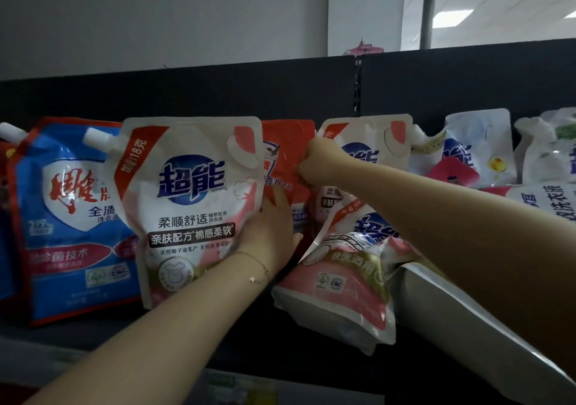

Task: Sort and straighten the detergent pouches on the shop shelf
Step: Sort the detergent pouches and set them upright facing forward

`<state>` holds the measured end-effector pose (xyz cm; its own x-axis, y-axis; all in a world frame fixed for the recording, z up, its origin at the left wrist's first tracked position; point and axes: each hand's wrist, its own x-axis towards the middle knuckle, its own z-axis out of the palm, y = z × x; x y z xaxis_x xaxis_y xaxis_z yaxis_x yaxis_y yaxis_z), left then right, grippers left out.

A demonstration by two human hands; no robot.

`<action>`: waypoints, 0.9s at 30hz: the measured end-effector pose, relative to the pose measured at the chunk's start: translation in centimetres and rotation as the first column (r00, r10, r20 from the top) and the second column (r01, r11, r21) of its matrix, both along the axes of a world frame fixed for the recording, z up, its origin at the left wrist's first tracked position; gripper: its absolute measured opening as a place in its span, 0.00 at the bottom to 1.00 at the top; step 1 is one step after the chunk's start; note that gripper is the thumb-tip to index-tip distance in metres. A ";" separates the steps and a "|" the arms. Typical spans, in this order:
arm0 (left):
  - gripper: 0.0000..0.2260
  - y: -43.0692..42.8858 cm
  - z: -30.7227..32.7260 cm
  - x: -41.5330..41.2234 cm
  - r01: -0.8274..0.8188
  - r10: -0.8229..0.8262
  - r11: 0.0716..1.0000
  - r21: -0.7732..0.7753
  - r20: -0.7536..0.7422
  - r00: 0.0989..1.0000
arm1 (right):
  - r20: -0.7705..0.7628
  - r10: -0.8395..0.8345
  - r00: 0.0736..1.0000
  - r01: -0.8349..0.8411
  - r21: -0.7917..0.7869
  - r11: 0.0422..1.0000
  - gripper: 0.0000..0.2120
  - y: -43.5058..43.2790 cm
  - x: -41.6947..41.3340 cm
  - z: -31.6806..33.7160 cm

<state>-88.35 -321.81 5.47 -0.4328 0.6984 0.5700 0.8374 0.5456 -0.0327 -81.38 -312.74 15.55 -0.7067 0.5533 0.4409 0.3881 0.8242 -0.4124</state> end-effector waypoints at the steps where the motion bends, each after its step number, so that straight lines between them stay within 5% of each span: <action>1: 0.43 0.2 0.0 -0.2 -0.016 0.015 1.000 -0.016 -0.008 1.000 | -0.011 -0.008 1.000 0.008 0.006 1.000 0.11 -0.2 -0.1 0.2; 11: 0.41 0.6 -0.2 0.7 -0.047 0.047 0.999 -0.007 -0.057 0.997 | -0.097 0.049 0.994 -0.038 0.109 0.993 0.16 -0.3 -0.5 1.2; 19: 0.43 1.2 -1.3 0.6 0.175 -0.215 0.973 0.152 0.310 0.926 | -0.137 0.097 0.986 -0.077 0.149 0.986 0.17 0.7 0.5 0.2; 27: 0.37 0.4 -1.6 -0.1 0.186 -0.212 0.976 0.116 0.283 0.936 | 0.094 0.134 0.987 -0.135 0.003 0.991 0.08 0.4 3.0 0.6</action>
<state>-88.45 -321.37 3.88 -0.4463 0.7412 0.5015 0.8946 0.3568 0.2689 -78.41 -312.30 16.13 -0.8126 0.4467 0.3743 0.3098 0.8751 -0.3717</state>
